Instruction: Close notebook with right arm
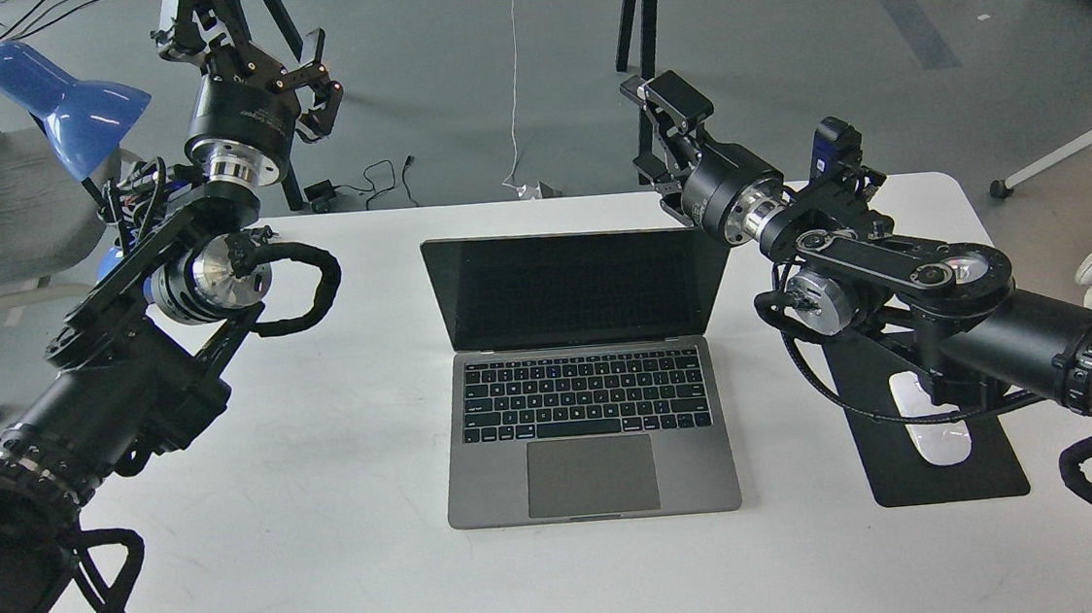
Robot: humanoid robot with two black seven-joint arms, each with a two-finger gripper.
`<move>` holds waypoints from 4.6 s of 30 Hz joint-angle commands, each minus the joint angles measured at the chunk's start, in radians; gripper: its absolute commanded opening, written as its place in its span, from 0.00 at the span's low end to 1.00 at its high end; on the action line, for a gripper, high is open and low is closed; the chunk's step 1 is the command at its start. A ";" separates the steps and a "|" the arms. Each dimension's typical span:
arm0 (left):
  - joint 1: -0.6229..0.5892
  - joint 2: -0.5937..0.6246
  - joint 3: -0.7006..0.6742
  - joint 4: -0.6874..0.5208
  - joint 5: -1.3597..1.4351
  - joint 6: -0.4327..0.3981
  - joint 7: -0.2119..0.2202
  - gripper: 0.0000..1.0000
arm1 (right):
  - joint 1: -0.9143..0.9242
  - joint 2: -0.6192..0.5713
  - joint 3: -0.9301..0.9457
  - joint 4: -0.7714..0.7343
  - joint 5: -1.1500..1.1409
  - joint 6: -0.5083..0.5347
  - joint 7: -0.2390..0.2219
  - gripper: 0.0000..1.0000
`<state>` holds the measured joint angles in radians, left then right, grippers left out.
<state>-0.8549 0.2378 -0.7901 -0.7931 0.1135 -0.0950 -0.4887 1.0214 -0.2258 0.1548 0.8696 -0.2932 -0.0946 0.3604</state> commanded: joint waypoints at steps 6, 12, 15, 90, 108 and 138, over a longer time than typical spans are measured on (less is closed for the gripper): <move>0.001 0.000 -0.001 0.000 0.000 0.000 0.000 1.00 | -0.007 -0.064 -0.006 0.121 0.002 0.012 -0.003 1.00; 0.001 0.000 -0.003 0.000 0.000 0.000 0.000 1.00 | -0.078 -0.147 -0.008 0.253 0.002 0.012 -0.003 1.00; 0.001 0.000 -0.005 0.000 0.000 0.000 0.000 1.00 | -0.121 -0.179 -0.008 0.299 0.000 0.012 -0.003 1.00; -0.001 0.000 -0.006 0.002 -0.001 0.000 0.000 1.00 | -0.152 -0.196 0.238 0.284 -0.018 -0.007 0.008 1.00; -0.001 0.000 -0.003 0.002 0.000 0.000 0.000 1.00 | -0.127 -0.112 0.598 0.066 0.014 0.006 0.014 1.00; -0.001 -0.002 -0.003 0.002 -0.001 0.000 0.000 1.00 | -0.179 -0.093 0.621 0.023 0.106 0.015 0.063 1.00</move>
<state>-0.8560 0.2367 -0.7915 -0.7912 0.1131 -0.0951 -0.4887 0.8417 -0.3190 0.7778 0.8925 -0.1857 -0.0784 0.4233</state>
